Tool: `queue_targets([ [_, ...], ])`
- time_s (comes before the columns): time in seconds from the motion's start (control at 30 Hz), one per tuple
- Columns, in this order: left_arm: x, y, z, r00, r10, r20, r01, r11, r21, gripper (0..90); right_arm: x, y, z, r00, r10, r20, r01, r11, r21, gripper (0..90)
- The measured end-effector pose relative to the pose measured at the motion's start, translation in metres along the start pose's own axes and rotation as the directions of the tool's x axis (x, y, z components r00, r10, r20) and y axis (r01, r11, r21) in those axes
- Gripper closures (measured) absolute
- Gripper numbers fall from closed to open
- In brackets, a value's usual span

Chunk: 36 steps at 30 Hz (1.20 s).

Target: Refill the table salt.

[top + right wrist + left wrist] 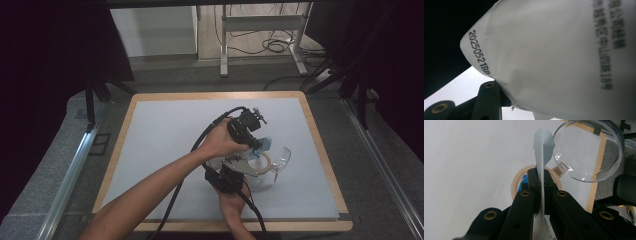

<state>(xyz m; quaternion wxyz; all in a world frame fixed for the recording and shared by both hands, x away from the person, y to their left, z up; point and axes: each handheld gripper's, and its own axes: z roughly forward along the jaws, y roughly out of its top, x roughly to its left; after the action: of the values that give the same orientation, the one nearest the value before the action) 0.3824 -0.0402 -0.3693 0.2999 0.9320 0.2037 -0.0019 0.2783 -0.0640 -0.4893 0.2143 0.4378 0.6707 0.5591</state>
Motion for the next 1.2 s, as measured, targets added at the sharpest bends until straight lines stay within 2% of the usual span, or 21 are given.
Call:
queue_targets([
  [1.2, 0.0011, 0.002, 0.007, 1.0, 0.002, 0.007, -0.002, 0.9996, 0.027, 90.0, -0.0032, -0.003, 0.0014, 0.9999, 0.015, 0.003, -0.015, 1.0, -0.001, 49.4],
])
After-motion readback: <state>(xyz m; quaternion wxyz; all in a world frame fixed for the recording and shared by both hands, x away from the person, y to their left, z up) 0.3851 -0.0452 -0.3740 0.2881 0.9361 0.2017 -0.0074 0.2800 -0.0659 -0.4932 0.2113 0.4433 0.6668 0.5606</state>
